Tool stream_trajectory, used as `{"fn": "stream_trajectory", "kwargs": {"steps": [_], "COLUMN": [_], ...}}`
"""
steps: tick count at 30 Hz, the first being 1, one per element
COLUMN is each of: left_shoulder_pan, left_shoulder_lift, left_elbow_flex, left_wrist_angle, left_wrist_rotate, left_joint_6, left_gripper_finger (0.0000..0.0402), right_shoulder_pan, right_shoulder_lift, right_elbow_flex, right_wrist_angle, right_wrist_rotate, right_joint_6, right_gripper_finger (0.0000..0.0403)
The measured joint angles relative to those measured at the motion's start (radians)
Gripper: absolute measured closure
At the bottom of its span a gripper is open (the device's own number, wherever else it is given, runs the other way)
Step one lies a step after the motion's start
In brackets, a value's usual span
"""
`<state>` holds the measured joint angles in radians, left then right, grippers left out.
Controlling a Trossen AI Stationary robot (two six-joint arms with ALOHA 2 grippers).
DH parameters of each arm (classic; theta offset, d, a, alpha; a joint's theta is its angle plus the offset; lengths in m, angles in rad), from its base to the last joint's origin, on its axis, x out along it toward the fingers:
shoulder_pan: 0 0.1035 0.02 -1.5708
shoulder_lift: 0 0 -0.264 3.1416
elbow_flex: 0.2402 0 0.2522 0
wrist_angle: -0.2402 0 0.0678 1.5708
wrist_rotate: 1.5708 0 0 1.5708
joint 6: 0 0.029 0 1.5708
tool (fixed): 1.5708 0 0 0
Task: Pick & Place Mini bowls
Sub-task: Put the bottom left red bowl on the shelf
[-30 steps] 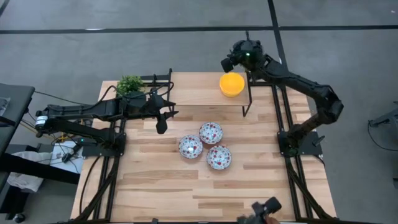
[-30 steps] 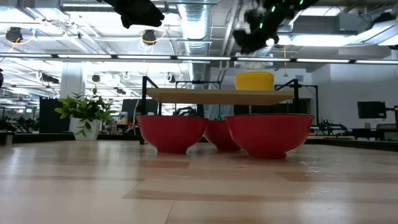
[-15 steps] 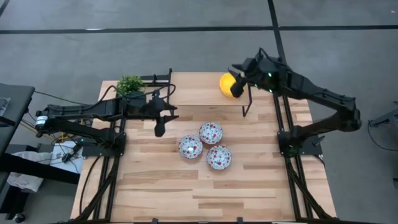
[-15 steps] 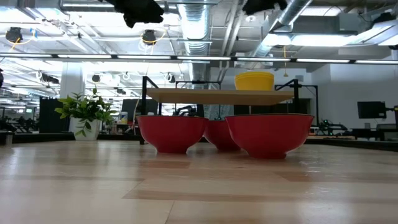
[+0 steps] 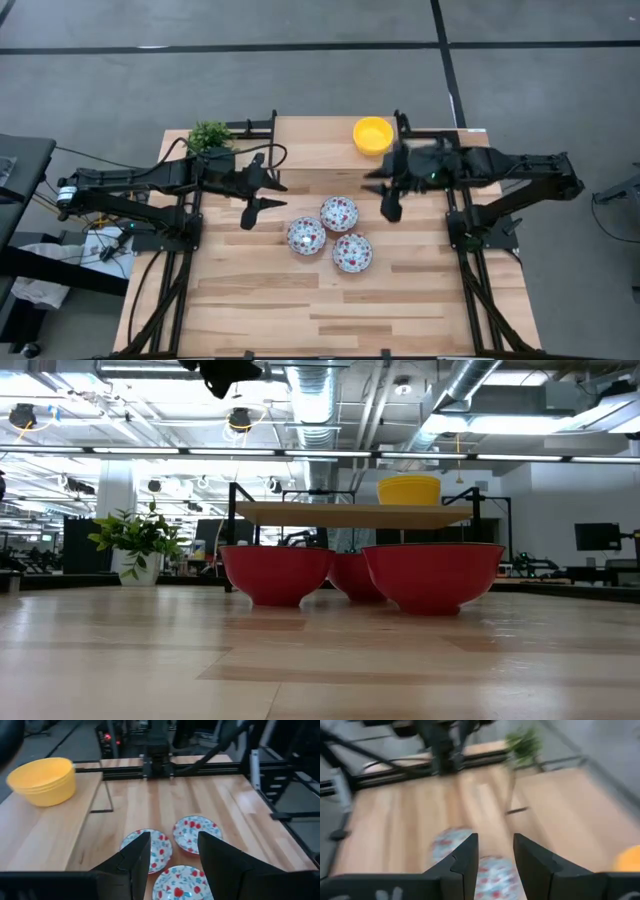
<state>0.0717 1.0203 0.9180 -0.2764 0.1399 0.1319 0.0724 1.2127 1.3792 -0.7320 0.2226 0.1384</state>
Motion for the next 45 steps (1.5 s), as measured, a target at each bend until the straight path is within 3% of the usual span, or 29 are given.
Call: {"fn": "stream_trajectory", "kwargs": {"steps": [5, 13, 19, 29, 36, 42, 45], "left_shoulder_pan": [-0.018, -0.035, -0.062, -0.156, -0.281, -0.322, -0.317], "left_shoulder_lift": [0.0, 0.032, 0.08, 0.218, 0.312, 0.389, 0.418], "left_elbow_flex": [0.0, -0.004, -0.089, -0.213, -0.227, -0.227, -0.227], "left_wrist_angle": [-0.011, -0.112, -0.105, -0.074, -0.004, 0.133, 0.166], "left_wrist_rotate": [0.099, 0.102, 0.093, -0.01, -0.131, -0.275, -0.29], "left_joint_6": [0.118, 0.186, 0.229, 0.409, 0.581, 0.599, 0.598], "left_gripper_finger": [0.0238, 0.0238, 0.0238, 0.0238, 0.0238, 0.0238, 0.0238], "right_shoulder_pan": [0.121, 0.26, 0.313, 0.334, 0.349, 0.358, 0.359], "right_shoulder_lift": [0.025, 0.114, 0.199, 0.31, 0.33, 0.322, 0.323], "right_elbow_flex": [0.001, 0.0, -0.001, -0.001, -0.001, -0.001, -0.001], "right_wrist_angle": [-0.043, -0.078, -0.076, -0.075, -0.075, -0.073, -0.076], "right_wrist_rotate": [-0.014, -0.013, -0.013, -0.015, -0.019, -0.018, -0.018], "right_joint_6": [0.142, 0.342, 0.422, 0.484, 0.493, 0.503, 0.51], "right_gripper_finger": [0.029, 0.029, 0.029, 0.029, 0.029, 0.029, 0.029]}}
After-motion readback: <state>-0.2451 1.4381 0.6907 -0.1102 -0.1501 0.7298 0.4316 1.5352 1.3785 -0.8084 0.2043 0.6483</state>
